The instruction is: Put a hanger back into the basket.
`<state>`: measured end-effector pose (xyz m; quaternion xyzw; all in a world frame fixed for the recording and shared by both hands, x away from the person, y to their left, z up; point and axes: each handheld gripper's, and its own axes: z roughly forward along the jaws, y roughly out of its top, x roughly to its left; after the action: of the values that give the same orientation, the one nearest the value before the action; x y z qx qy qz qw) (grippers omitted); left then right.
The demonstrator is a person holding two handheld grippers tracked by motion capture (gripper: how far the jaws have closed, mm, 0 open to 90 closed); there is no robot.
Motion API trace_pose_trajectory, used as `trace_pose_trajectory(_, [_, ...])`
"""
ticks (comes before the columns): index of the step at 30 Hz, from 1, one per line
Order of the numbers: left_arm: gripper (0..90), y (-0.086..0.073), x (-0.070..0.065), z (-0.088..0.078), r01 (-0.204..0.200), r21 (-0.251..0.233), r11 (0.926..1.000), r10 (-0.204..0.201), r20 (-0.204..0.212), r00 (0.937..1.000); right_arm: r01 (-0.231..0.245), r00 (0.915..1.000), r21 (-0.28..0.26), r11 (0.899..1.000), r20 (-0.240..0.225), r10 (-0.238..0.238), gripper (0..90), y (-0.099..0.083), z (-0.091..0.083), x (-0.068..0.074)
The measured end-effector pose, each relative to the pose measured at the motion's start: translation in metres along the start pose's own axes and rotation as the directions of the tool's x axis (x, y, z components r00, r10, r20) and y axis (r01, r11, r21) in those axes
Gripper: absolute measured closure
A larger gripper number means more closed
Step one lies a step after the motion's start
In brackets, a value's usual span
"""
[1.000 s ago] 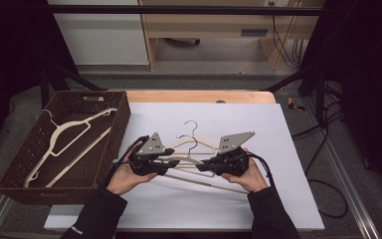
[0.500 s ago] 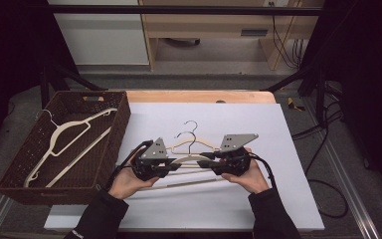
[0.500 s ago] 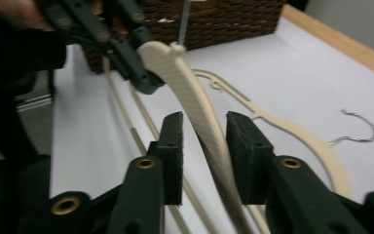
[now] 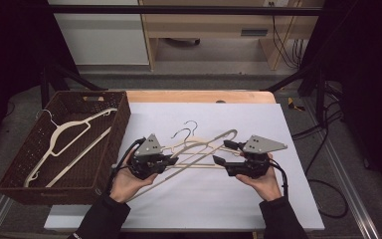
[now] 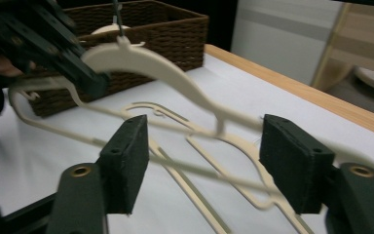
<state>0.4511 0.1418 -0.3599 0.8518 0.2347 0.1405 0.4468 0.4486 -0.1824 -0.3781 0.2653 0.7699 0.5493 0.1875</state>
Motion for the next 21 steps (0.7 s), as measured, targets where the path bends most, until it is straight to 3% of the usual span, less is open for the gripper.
trace_pose_trajectory(4, [86.4, 0.007, 0.003, -0.011, 0.003, -0.006, 1.0000, -0.003, -0.023, 0.9997, -0.046, 0.9959, -0.005, 0.999, 0.077, 0.047, 23.3, -0.012, -0.016, -0.006])
trace_pose_trajectory(9, [86.4, 0.020, 0.007, -0.025, -0.008, -0.026, 0.9996, 0.007, -0.048, 0.9988, -0.099, 0.9823, -0.016, 0.995, 0.158, 0.100, 16.8, -0.024, -0.031, -0.013])
trace_pose_trajectory(15, [86.3, 0.033, 0.016, -0.046, -0.005, -0.053, 0.9986, 0.001, -0.077, 0.9971, -0.140, 0.9689, -0.009, 0.990, 0.205, 0.138, 10.7, -0.031, -0.039, -0.016])
trace_pose_trajectory(21, [86.4, 0.041, 0.032, -0.074, 0.011, -0.084, 0.9964, -0.020, -0.098, 0.9950, -0.148, 0.9644, -0.010, 0.989, 0.220, 0.147, 8.3, -0.034, -0.047, -0.016])
